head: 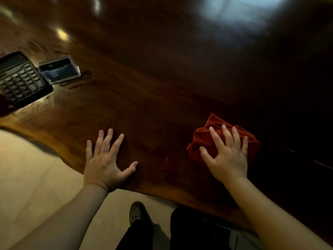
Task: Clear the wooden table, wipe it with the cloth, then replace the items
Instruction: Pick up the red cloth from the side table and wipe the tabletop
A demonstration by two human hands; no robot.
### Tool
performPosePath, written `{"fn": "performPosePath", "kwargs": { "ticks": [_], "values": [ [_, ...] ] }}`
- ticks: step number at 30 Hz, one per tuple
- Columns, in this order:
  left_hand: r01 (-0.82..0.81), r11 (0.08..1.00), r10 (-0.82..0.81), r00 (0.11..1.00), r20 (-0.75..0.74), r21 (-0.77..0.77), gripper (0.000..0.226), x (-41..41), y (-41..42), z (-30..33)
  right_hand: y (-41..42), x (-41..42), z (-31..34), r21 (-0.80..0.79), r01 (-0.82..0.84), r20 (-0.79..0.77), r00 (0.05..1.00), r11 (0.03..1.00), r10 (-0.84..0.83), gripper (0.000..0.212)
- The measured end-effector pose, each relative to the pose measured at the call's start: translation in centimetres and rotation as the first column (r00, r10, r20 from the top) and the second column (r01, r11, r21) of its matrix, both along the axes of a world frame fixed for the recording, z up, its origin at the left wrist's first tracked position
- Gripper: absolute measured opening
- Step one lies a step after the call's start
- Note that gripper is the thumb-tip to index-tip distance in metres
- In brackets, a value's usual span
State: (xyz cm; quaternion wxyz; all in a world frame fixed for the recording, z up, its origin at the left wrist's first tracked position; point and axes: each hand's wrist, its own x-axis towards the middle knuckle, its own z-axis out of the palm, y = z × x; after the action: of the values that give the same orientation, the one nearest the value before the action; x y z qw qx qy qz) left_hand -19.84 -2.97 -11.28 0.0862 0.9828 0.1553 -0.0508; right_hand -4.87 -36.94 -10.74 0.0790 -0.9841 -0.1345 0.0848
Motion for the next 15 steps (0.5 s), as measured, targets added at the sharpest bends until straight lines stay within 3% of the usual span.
{"fn": "performPosePath", "kwargs": {
  "ticks": [9,15],
  "values": [
    [-0.037,0.999,0.037,0.999,0.027,0.01,0.097,0.1,-0.3,0.1,9.2,8.1,-0.1,-0.071,-0.144,0.005,0.99,0.987,0.144,0.082],
    [-0.049,0.999,0.049,0.998,0.036,-0.006,0.096,0.1,-0.2,0.2,16.1,5.7,-0.1,-0.074,-0.277,-0.009,0.961,0.958,0.277,0.082]
  ]
}}
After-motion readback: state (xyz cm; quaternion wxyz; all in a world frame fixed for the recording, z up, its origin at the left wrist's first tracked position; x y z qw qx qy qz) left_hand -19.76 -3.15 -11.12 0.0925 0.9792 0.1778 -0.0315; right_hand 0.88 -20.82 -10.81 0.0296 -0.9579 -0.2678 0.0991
